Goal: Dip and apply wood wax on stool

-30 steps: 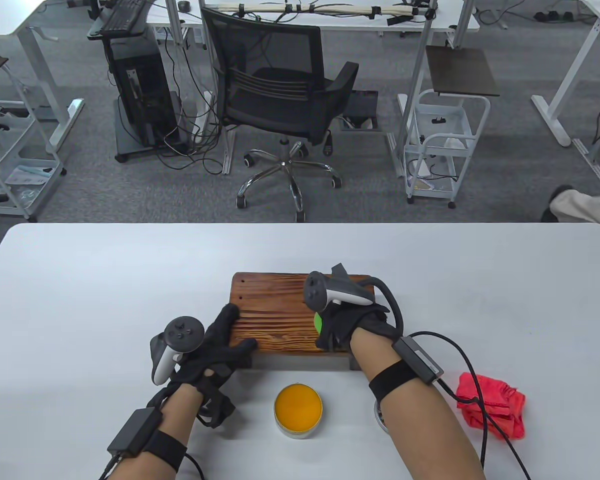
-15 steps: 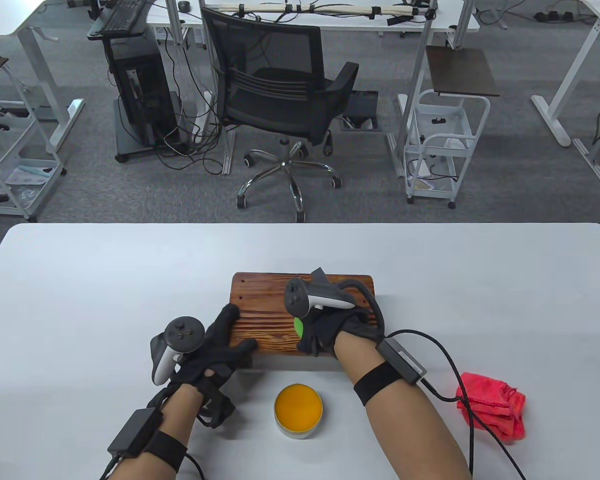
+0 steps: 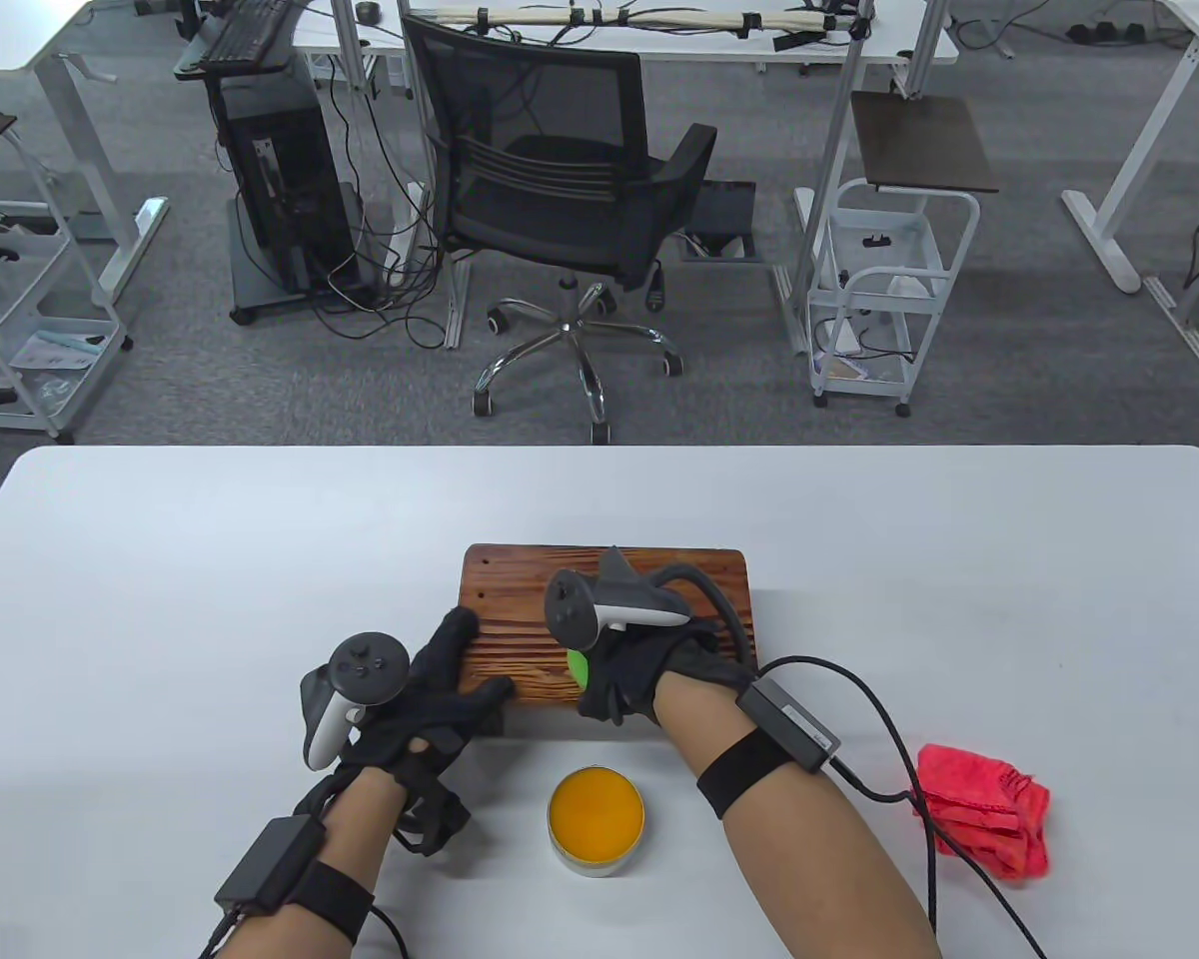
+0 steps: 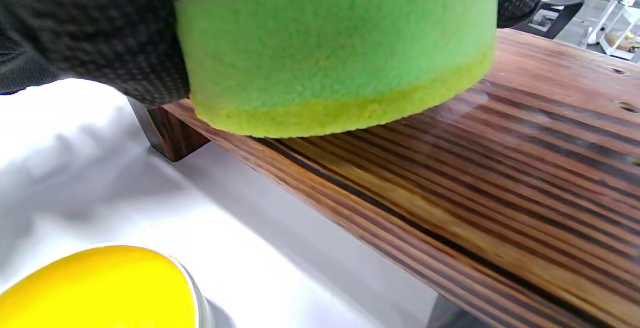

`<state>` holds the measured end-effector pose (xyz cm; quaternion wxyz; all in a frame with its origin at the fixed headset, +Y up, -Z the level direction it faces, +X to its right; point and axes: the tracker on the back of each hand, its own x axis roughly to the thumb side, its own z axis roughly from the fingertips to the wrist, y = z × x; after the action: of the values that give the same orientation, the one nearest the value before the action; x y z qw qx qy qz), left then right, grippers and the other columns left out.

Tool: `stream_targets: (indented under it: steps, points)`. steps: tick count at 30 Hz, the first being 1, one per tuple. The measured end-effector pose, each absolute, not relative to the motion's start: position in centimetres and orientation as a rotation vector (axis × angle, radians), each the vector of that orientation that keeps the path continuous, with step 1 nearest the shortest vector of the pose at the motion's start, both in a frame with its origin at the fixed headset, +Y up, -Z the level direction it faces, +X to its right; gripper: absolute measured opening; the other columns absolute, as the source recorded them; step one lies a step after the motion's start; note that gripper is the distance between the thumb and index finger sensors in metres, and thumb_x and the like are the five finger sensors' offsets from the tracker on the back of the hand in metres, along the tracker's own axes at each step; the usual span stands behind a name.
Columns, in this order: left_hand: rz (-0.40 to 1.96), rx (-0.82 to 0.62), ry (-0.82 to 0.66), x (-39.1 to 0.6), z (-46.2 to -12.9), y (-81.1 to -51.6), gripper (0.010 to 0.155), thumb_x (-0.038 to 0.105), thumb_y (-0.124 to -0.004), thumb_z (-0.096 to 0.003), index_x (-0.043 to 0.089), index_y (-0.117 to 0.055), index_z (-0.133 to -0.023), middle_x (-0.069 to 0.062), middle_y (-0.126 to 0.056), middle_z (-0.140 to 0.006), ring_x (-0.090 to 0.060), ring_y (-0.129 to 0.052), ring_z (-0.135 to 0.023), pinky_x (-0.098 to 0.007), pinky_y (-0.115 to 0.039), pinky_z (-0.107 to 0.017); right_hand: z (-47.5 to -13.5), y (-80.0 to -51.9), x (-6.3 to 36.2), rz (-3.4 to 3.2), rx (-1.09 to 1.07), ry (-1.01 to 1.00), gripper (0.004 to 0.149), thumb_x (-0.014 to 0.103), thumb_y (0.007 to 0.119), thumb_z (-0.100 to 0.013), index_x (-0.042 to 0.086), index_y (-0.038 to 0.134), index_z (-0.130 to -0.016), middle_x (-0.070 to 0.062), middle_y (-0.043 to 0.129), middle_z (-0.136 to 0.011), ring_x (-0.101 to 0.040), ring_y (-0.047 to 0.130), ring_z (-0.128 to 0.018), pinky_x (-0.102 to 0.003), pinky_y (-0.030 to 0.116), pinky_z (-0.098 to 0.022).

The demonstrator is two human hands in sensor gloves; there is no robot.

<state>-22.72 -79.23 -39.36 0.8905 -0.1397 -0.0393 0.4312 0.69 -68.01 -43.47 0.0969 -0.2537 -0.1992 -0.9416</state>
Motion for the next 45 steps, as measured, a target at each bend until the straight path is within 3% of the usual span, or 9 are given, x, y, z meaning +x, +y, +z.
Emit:
stream_targets:
  steps: [4, 9, 16, 22, 29, 33, 40, 45]
  points:
    - [0.895, -0.289, -0.08, -22.7, -39.3, -79.3, 0.103, 0.077, -0.079, -0.0448, 0.047, -0.008, -0.114, -0.02, -0.029, -0.127, -0.059, -0.028, -0.111, -0.086, -0.016, -0.064, -44.5, -68.0, 0.0, -2.815, -0.661, -0.588, 0.099, 0.063, 0.094, -0.037, 0.022, 0.047, -0.113, -0.018, 0.045, -0.12, -0.054, 0.057, -0.098, -0.063, 0.066, -0.067]
    - [0.895, -0.29, -0.081, -22.7, -39.4, -79.3, 0.103, 0.077, -0.079, -0.0447, 0.047, -0.008, -0.114, -0.02, -0.029, -0.127, -0.059, -0.028, -0.111, -0.086, -0.016, -0.064, -43.2, -68.2, -1.5, -2.784, -0.788, -0.578, 0.099, 0.063, 0.094, -0.037, 0.022, 0.046, -0.113, -0.018, 0.044, -0.12, -0.054, 0.057, -0.098, -0.063, 0.066, -0.068]
    - [0.895, -0.29, -0.08, -22.7, -39.4, -79.3, 0.103, 0.077, -0.079, -0.0448, 0.047, -0.008, -0.114, -0.02, -0.029, -0.127, -0.059, -0.028, -0.111, -0.086, -0.016, -0.064, -44.2, -68.0, -1.6, -2.8, -0.693, -0.587, 0.098, 0.063, 0.094, -0.037, 0.022, 0.047, -0.113, -0.018, 0.045, -0.119, -0.054, 0.057, -0.097, -0.063, 0.065, -0.067]
    - [0.895, -0.29, -0.08, -22.7, -39.4, -79.3, 0.103, 0.077, -0.079, -0.0449, 0.047, -0.008, -0.114, -0.019, -0.029, -0.127, -0.059, -0.029, -0.111, -0.086, -0.016, -0.064, -43.4, -68.1, -2.5, -2.803, -0.825, -0.618, 0.099, 0.063, 0.094, -0.037, 0.023, 0.045, -0.113, -0.018, 0.043, -0.12, -0.054, 0.056, -0.098, -0.063, 0.065, -0.068]
    - [0.898, -0.29, -0.079, -22.7, -39.3, -79.3, 0.103, 0.077, -0.079, -0.0448, 0.047, -0.008, -0.114, -0.019, -0.029, -0.128, -0.059, -0.029, -0.111, -0.086, -0.016, -0.064, -45.1, -68.3, -2.4, -2.856, -0.729, -0.634, 0.1, 0.063, 0.094, -0.037, 0.023, 0.043, -0.113, -0.018, 0.042, -0.12, -0.054, 0.055, -0.098, -0.063, 0.064, -0.068]
    - [0.899, -0.291, -0.08, -22.7, -39.3, -79.3, 0.103, 0.077, -0.079, -0.0446, 0.047, -0.008, -0.114, -0.02, -0.029, -0.128, -0.059, -0.029, -0.111, -0.086, -0.016, -0.064, -44.3, -68.3, -3.4, -2.807, -0.832, -0.632, 0.101, 0.063, 0.094, -0.036, 0.023, 0.042, -0.113, -0.018, 0.041, -0.12, -0.054, 0.054, -0.098, -0.063, 0.064, -0.069]
    - [0.899, -0.292, -0.08, -22.7, -39.3, -79.3, 0.103, 0.077, -0.079, -0.0447, 0.047, -0.008, -0.114, -0.019, -0.029, -0.128, -0.059, -0.029, -0.111, -0.086, -0.016, -0.064, -45.4, -68.1, -4.2, -2.801, -0.745, -0.624, 0.1, 0.061, 0.096, -0.036, 0.023, 0.044, -0.113, -0.018, 0.041, -0.12, -0.054, 0.054, -0.098, -0.063, 0.063, -0.069]
    - [0.899, -0.293, -0.081, -22.8, -39.3, -79.3, 0.103, 0.077, -0.079, -0.0446, 0.047, -0.008, -0.114, -0.019, -0.029, -0.128, -0.059, -0.029, -0.111, -0.086, -0.016, -0.064, -44.7, -68.1, -5.0, -2.759, -0.856, -0.62, 0.102, 0.06, 0.097, -0.035, 0.023, 0.043, -0.112, -0.016, 0.04, -0.12, -0.053, 0.053, -0.099, -0.063, 0.063, -0.07]
